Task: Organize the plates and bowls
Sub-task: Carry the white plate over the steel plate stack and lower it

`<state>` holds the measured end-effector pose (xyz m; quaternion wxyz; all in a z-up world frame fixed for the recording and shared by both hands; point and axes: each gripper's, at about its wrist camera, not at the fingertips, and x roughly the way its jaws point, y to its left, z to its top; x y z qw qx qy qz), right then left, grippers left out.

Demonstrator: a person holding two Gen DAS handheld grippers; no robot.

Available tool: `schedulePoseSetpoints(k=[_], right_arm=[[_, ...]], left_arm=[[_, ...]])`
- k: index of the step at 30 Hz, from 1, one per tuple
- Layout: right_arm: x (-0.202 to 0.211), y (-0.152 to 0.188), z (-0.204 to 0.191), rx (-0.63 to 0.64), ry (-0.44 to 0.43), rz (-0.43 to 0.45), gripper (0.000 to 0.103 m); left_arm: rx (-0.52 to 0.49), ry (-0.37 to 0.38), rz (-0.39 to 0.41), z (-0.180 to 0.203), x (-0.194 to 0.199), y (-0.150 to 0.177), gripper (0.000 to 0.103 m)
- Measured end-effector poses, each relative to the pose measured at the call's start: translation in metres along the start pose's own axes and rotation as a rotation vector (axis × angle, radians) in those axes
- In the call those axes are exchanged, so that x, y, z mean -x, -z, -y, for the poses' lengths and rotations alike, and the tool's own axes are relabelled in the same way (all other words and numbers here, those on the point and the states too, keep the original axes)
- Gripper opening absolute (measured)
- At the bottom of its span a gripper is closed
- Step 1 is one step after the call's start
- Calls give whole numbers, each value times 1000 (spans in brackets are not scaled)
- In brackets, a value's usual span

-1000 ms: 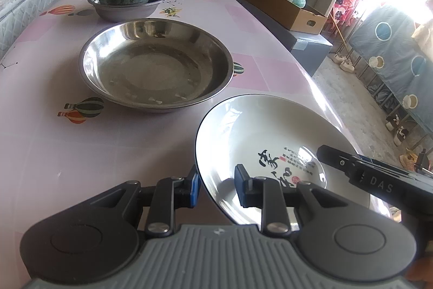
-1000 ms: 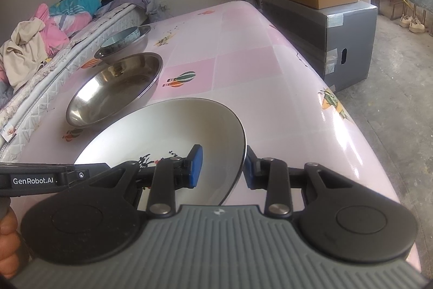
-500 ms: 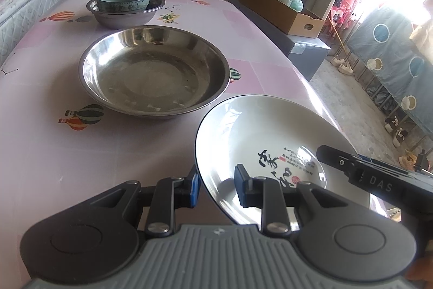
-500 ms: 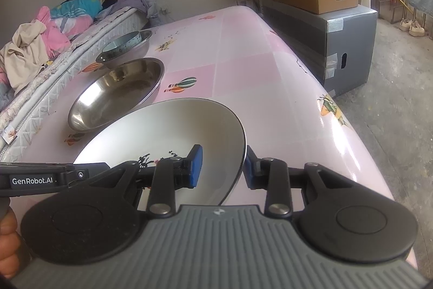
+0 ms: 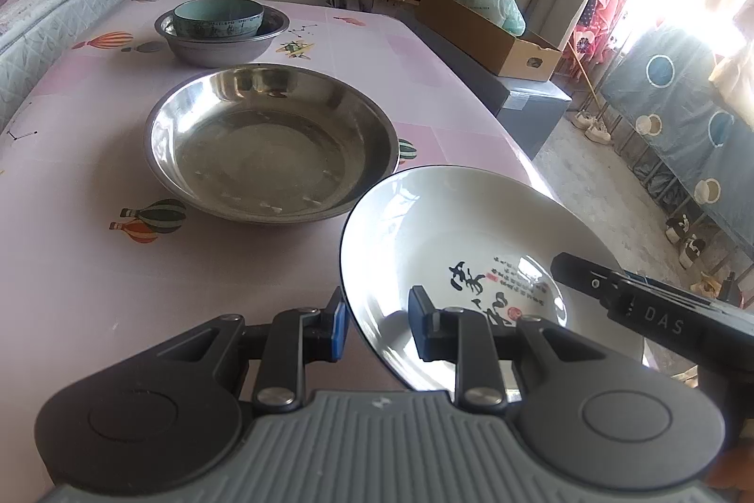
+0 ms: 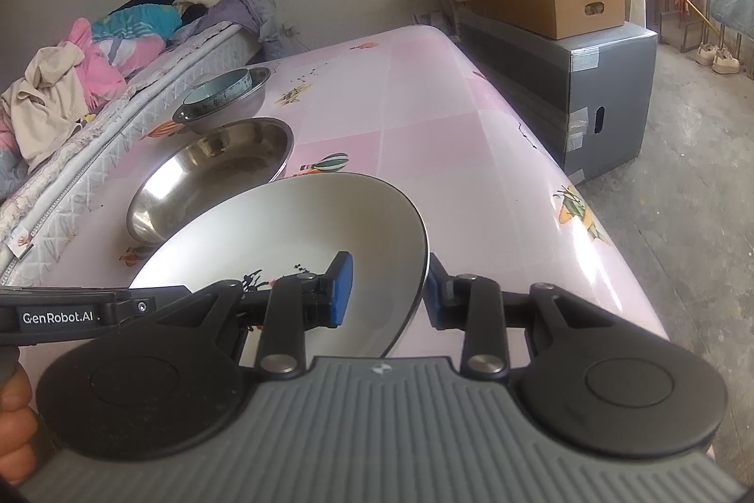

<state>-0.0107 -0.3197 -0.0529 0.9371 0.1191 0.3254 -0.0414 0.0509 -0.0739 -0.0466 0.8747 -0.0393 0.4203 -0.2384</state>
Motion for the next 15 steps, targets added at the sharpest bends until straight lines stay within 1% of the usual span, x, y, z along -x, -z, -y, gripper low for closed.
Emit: schedulePoseSetpoints(k=[7, 15], right_arm=[[2, -7, -7, 17, -9, 14, 31], [-8, -29, -29, 68, -45, 30, 31]], left_arm=[[15, -5, 36, -5, 10, -5, 26], [60, -30, 96, -29, 22, -21, 26]])
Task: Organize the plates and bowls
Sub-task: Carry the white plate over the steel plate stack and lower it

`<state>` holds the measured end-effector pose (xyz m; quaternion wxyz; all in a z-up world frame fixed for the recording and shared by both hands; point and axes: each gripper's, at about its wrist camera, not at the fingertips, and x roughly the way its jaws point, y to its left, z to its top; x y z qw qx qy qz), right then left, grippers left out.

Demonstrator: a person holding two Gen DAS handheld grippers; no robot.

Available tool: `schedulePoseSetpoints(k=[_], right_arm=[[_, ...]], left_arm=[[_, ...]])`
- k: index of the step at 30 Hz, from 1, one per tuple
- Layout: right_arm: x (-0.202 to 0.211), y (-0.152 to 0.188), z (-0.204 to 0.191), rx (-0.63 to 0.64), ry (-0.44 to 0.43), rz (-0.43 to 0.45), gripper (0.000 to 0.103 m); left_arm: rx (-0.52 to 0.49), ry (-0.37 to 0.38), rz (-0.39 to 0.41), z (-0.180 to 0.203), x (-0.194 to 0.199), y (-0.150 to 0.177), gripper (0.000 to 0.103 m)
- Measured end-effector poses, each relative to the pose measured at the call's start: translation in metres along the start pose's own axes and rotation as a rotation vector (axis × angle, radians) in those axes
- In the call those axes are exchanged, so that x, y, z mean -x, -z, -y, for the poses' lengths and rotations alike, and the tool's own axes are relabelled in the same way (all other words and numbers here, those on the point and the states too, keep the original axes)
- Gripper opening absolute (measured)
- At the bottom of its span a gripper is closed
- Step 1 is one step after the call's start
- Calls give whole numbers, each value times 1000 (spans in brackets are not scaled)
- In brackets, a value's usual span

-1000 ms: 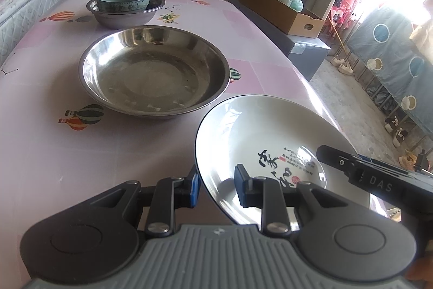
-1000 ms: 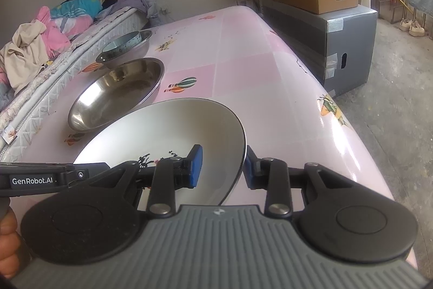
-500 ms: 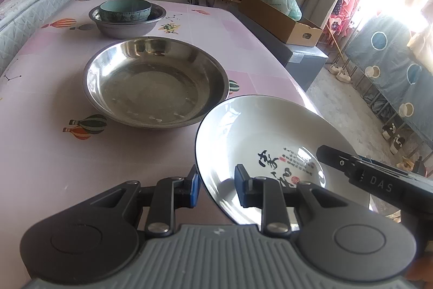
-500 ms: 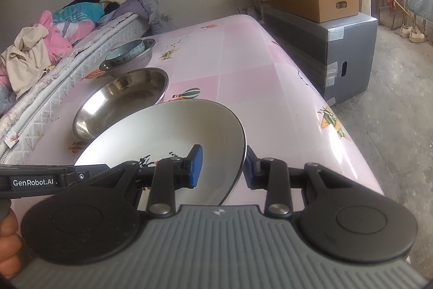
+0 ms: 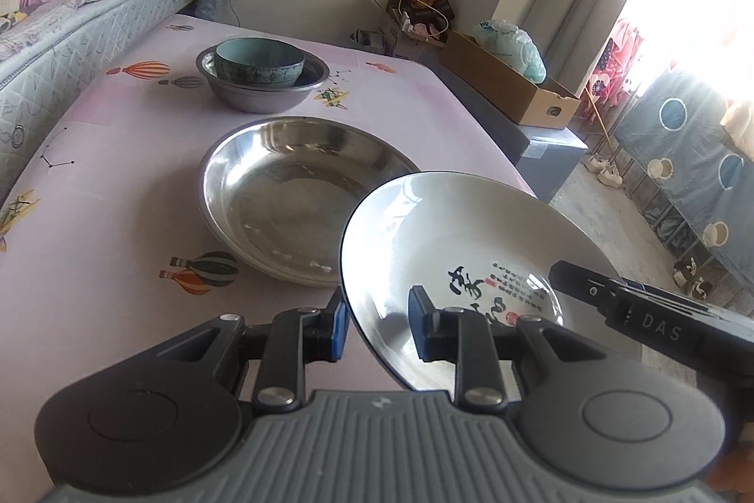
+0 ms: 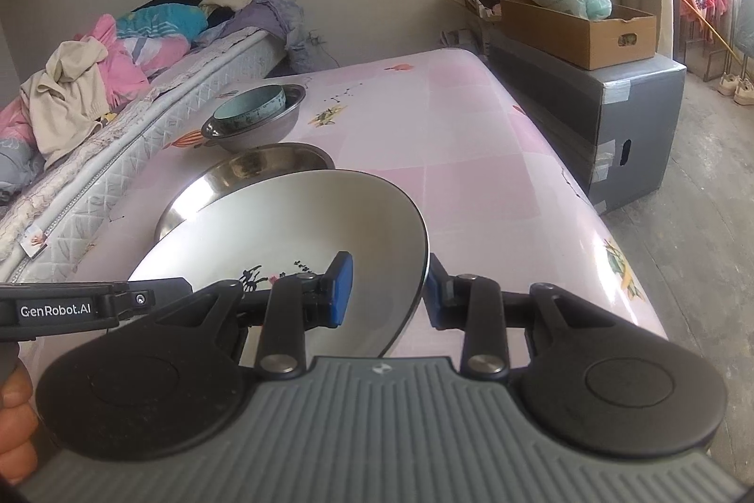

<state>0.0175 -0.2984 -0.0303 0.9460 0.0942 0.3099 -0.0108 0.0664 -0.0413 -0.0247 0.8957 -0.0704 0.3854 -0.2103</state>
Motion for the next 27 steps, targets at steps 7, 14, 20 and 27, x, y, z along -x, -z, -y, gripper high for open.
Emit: schedulePoseSetpoints(k=[7, 14, 20, 27], right_arm=[[-32, -30, -27, 38, -56, 3, 31], [-86, -58, -50, 41, -106, -44, 31], [-133, -69, -63, 46, -111, -121, 31], [-161, -71, -65, 39, -105, -159, 31]], left_arm=[[47, -47, 28, -32, -6, -26, 26], [94, -92, 6, -65, -34, -51, 26], [122, -102, -13, -82, -54, -61, 26], [128, -90, -10, -87, -65, -66, 26]])
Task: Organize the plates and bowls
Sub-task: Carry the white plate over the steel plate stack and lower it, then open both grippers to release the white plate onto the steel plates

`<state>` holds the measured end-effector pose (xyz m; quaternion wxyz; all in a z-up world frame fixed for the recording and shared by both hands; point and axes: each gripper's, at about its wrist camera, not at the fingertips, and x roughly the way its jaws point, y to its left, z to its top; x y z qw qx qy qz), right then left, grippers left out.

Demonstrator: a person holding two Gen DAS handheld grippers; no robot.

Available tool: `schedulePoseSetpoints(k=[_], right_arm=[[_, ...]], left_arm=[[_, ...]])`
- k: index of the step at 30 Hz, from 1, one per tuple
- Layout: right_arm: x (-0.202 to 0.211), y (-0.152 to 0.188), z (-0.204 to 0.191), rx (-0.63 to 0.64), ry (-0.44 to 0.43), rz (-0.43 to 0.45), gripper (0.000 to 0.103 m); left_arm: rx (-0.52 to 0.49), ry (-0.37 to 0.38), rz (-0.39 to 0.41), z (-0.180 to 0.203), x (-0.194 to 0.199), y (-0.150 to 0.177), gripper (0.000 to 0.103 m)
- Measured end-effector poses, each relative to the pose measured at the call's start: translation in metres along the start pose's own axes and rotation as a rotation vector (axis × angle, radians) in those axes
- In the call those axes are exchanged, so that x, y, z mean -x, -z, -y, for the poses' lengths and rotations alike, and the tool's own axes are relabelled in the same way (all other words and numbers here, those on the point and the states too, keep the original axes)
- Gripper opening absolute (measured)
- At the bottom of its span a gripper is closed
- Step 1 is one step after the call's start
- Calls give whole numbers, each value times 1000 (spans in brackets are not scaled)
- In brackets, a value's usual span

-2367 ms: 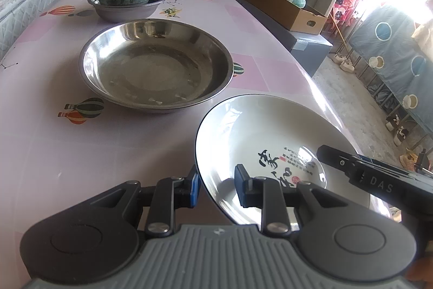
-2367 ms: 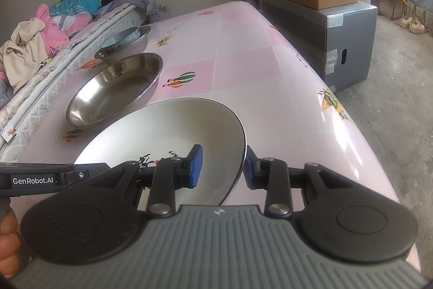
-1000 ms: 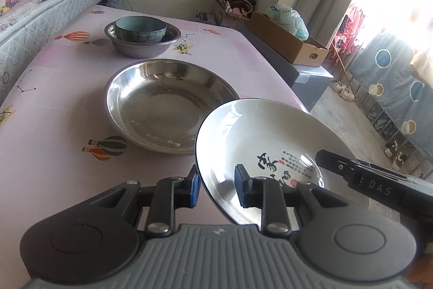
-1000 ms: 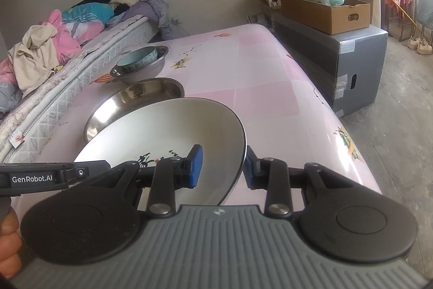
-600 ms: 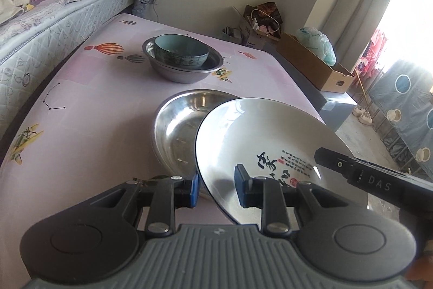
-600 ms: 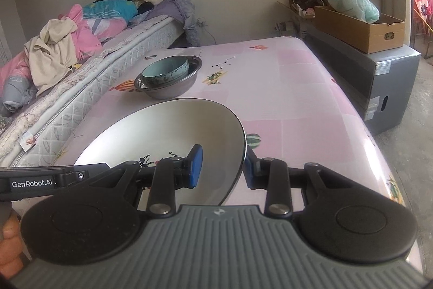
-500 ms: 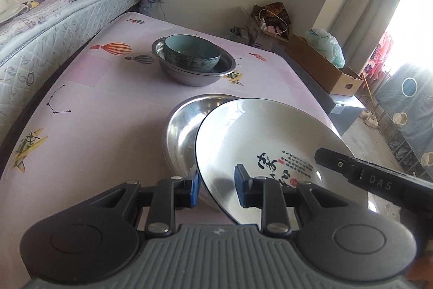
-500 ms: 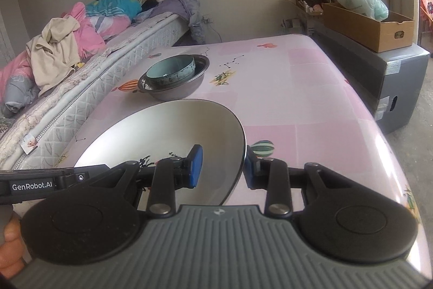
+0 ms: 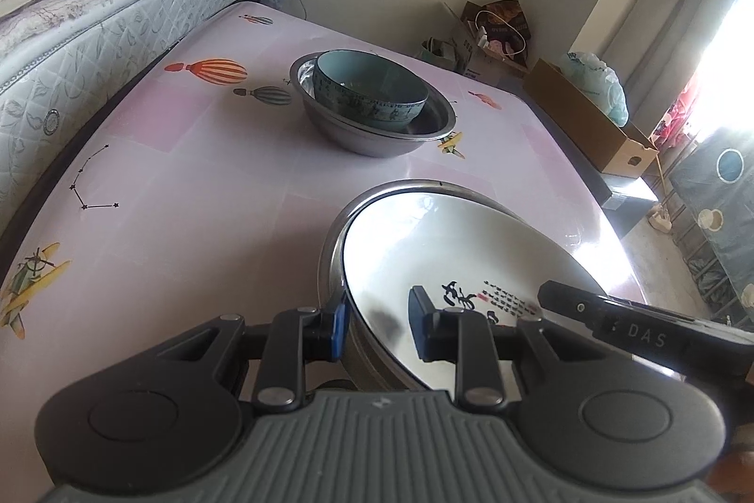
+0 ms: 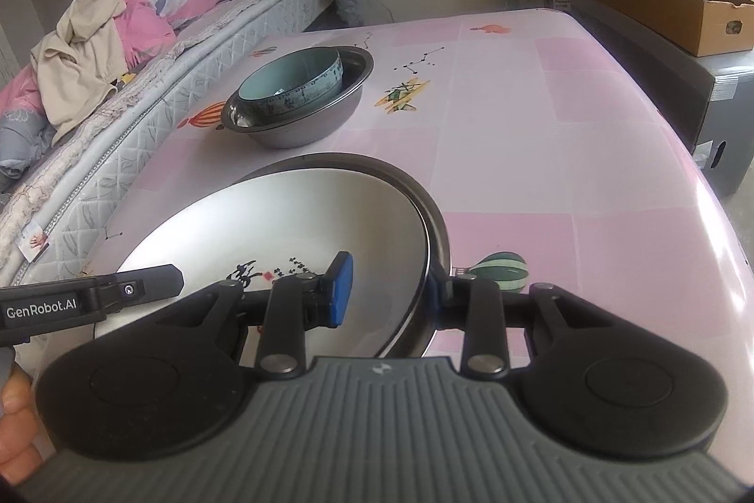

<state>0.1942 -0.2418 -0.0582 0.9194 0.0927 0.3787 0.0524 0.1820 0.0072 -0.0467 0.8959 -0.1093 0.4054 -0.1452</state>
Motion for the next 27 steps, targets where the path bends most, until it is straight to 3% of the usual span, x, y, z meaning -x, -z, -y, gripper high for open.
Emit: schedulePoseSetpoints(k=[10, 15, 17, 19, 23, 27], right_arm=[[-13, -9, 7, -60, -22, -3, 30], [-15, -8, 16, -112, -46, -1, 30], [-16, -8, 19, -141, -59, -3, 30], [-18, -6, 22, -174, -75, -5, 30], [-18, -4, 26, -218, -90, 5, 30], [-18, -4, 26, -239, -90, 1, 32]], left_arm=[[28, 35, -21, -6, -6, -6, 31], [89, 85, -36, -11, -4, -10, 48], [108, 103, -33, -12, -1, -12, 62], [88, 65, -9, -9, 3, -15, 68], [35, 63, 67, -3, 19, -19, 80], [-7, 0, 82, 3, 23, -17, 80]])
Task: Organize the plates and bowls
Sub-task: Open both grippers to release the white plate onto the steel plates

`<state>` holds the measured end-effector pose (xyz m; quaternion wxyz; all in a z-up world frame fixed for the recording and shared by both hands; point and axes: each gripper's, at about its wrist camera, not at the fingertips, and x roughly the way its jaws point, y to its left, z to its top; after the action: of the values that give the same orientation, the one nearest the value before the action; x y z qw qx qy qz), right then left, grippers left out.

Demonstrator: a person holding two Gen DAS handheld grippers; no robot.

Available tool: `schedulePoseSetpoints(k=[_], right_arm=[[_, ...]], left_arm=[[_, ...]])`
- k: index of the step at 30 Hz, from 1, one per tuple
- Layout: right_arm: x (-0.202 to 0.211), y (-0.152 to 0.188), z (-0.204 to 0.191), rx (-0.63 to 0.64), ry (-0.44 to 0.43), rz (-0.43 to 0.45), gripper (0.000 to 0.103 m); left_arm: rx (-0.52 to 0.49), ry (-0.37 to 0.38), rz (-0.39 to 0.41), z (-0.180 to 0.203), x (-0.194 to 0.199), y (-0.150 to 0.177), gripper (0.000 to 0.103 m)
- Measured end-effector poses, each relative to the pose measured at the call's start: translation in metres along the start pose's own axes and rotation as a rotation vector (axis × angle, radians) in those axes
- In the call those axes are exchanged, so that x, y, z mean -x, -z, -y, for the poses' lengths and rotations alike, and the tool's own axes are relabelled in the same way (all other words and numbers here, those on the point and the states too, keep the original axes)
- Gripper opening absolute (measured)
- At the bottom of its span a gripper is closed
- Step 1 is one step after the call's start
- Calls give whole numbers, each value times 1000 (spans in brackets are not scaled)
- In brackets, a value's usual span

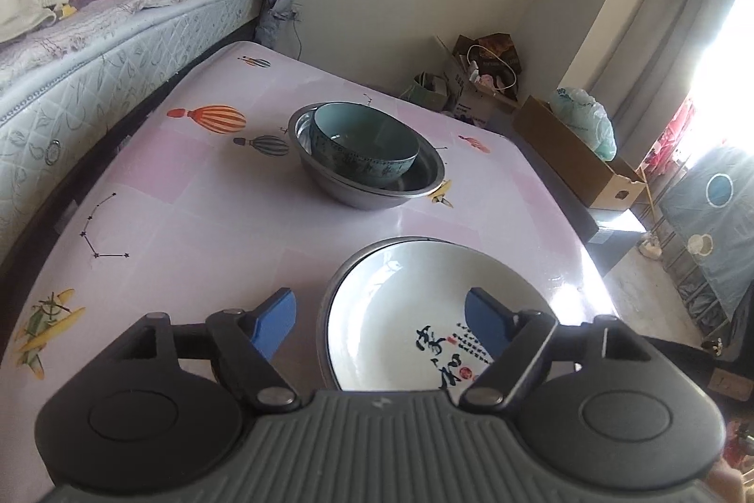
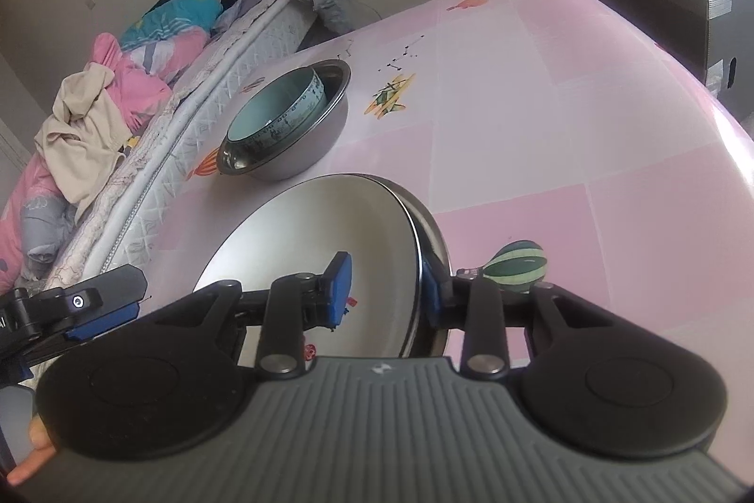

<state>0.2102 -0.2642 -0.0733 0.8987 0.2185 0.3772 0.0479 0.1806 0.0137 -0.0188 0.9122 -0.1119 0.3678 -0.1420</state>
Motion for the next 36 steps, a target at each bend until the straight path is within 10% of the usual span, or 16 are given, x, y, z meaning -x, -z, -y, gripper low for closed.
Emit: schedulePoseSetpoints(k=[16, 22, 36], right_arm=[[6, -14, -23, 152, 80, -51, 35], [19, -16, -41, 330, 183, -8, 55], [34, 9, -22, 239, 163, -31, 55]], left_arm=[[-101, -135, -78, 5, -15, 32, 69], [-101, -139, -83, 3, -14, 35, 61], [-100, -132, -76, 6, -6, 34, 76]])
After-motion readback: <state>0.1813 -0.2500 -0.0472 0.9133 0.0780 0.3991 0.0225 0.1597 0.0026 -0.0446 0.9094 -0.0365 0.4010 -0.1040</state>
